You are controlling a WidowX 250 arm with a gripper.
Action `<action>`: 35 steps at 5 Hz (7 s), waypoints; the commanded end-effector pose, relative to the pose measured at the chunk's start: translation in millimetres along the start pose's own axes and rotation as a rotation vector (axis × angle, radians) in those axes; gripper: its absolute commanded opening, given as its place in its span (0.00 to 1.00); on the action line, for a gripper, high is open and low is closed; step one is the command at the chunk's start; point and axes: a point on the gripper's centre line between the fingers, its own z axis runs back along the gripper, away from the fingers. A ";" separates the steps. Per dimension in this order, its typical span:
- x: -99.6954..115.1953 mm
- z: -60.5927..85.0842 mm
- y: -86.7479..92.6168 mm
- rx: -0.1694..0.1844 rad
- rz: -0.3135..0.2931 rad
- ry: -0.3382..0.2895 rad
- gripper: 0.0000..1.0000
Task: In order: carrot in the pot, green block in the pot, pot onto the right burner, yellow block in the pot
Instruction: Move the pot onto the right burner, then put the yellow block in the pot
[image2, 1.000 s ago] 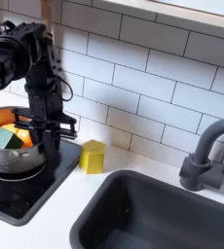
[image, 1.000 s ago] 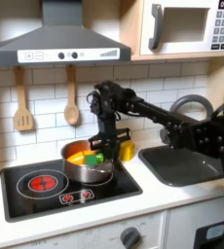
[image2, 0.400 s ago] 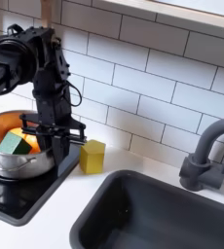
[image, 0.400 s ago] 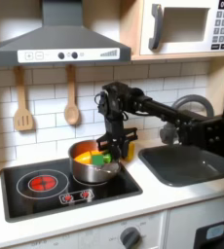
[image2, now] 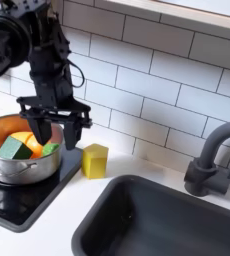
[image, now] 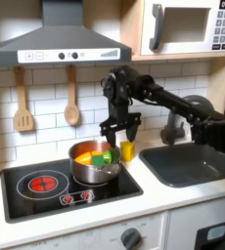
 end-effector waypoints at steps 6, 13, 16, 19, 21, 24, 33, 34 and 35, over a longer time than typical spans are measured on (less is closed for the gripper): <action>-5.1 -34.5 -50.9 -0.043 -0.084 0.046 1.00; 3.8 -77.7 -47.7 -0.032 -0.097 0.138 1.00; 2.8 -69.1 -47.2 -0.041 -0.098 0.114 1.00; 8.5 -29.6 -33.9 -0.035 -0.067 0.013 1.00; 5.7 -46.2 -33.7 -0.032 -0.067 0.059 1.00; 0.7 -59.1 -28.6 -0.024 -0.073 0.090 1.00; 23.7 -82.6 -34.4 0.010 -0.105 0.082 1.00; 30.1 -83.6 -32.5 0.011 -0.105 0.076 1.00; 35.7 -85.5 -33.1 0.007 -0.106 0.074 1.00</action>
